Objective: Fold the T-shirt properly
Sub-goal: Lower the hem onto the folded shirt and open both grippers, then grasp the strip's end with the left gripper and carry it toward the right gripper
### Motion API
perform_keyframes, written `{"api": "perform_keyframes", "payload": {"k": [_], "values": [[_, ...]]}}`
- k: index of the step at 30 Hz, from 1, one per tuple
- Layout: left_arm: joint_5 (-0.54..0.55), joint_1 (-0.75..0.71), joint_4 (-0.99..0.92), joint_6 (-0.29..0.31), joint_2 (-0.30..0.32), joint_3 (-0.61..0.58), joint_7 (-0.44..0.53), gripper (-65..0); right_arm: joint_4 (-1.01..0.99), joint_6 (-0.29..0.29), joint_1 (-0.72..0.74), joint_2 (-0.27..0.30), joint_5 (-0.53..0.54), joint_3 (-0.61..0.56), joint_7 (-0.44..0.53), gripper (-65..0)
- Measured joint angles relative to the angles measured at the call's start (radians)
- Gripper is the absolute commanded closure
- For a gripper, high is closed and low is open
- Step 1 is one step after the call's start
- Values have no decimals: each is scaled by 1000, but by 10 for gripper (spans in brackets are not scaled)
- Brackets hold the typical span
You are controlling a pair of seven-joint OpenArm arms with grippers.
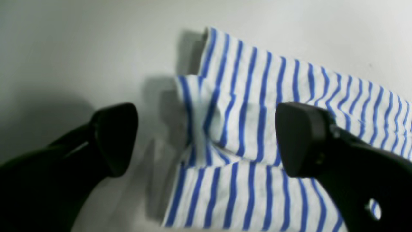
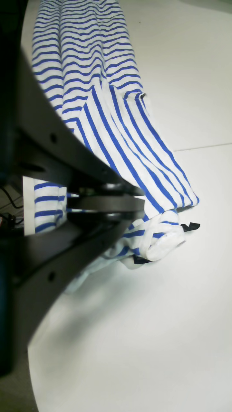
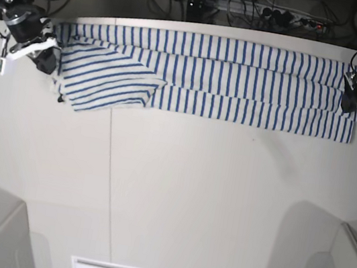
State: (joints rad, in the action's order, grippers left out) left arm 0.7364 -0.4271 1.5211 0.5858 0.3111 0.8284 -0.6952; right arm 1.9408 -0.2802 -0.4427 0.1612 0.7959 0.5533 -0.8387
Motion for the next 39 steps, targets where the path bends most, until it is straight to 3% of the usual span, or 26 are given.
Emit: {"api": "perform_keyframes", "payload": {"k": [12,20,23,24,28,32,35,39], "values": [[15,61,-170,14,19,-136,60,-638,2,0,-19,-8,0,-12,-1,0],[44,68,-233,19,21,-158,83,-286,2,0,-29,-8,4,-12,4,0],[43,82,-260,21,24,-151,71,-51,2,0,-35,-8,3,-12,0,0],[48,92,-279,27,31,-151,67,0,2,0,-35,-8,4,-12,0,0],[56,148,-357,45,62,-123,48,0,2,0,-40,-47,4,-5,-2,0],[17,158,-356,22,78,-51,20,0,2,0,-38,-49,4,-8,0,0],[-15,136,-273,-3,80,-31,-2,0,2,0,-39,-50,4,-8,-1,0],[-6,57,-85,7,76,-42,1,0,2,0,-40,-49,3,-8,0,0]]}}
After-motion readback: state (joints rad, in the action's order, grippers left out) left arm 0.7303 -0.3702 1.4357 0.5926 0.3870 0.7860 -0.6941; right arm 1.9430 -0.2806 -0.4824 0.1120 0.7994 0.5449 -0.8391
